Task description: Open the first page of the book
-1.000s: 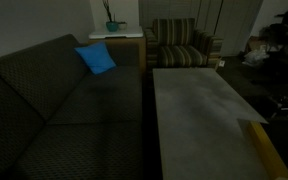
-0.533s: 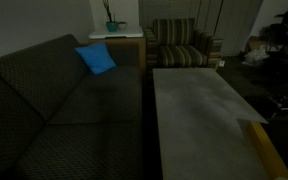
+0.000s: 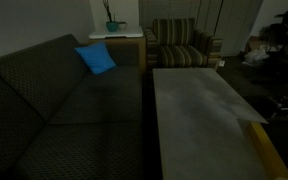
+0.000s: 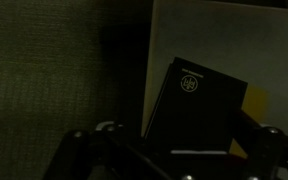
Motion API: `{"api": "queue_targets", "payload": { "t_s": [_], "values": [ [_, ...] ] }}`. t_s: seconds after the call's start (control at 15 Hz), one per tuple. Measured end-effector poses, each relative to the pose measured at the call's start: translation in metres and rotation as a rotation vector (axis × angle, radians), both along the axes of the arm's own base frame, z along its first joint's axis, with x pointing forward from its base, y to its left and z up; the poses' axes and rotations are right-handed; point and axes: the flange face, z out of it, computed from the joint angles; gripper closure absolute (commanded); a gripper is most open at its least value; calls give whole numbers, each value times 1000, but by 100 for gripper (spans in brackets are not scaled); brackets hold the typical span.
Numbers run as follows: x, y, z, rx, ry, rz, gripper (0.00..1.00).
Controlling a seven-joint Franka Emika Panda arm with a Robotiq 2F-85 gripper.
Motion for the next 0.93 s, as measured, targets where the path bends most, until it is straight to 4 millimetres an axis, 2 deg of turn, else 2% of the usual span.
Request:
{"api": "queue_targets", "payload": {
  "t_s": [0.6,0.93],
  "values": [
    [4,-2,-10,-14,10,-8,0],
    [0,-16,-40,-97,-22,-74,0]
  ]
}}
